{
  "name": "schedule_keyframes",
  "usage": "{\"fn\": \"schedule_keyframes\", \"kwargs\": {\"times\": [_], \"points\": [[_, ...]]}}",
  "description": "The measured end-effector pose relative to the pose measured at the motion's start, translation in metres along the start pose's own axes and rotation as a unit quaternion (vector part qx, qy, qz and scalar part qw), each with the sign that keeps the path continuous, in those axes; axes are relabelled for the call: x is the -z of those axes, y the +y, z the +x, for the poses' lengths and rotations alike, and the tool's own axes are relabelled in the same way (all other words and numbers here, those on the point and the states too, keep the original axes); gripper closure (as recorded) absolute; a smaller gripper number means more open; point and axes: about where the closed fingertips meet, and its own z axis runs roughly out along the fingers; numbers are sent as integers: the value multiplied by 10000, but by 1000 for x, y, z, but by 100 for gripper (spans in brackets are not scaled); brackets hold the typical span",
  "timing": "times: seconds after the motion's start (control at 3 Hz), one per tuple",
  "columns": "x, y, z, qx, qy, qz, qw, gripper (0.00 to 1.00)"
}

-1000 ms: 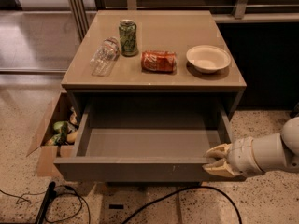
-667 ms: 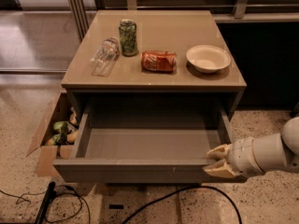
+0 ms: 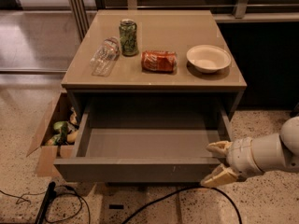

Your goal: Open top drawer

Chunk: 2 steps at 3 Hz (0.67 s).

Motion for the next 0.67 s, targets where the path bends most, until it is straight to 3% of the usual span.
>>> {"fn": "schedule_keyframes", "kwargs": {"times": [0.33, 0.67], "points": [[0, 0, 0, 0, 0, 0, 10000, 0], [0, 0, 0, 0, 0, 0, 10000, 0]]}}
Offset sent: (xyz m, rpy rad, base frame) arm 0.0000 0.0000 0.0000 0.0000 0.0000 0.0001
